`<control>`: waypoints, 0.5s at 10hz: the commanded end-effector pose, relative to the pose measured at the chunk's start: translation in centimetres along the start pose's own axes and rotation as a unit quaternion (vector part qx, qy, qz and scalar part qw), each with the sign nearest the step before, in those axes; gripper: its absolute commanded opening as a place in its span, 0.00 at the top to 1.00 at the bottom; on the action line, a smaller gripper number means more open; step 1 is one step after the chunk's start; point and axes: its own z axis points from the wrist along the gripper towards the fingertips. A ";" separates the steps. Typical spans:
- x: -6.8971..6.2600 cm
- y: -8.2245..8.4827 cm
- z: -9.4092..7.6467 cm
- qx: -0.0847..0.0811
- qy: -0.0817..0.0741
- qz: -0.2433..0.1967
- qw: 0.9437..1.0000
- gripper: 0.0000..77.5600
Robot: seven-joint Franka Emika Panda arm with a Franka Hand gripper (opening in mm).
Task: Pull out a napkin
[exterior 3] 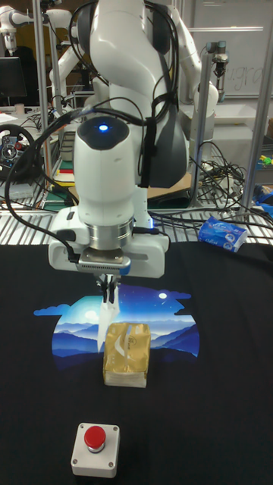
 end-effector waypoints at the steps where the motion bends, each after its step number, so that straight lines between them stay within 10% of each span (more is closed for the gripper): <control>1: -0.1 0.0 0.0 -0.008 -0.001 0.003 1.000 0.99; 5: -0.1 0.0 0.0 -0.014 -0.009 0.009 1.000 0.99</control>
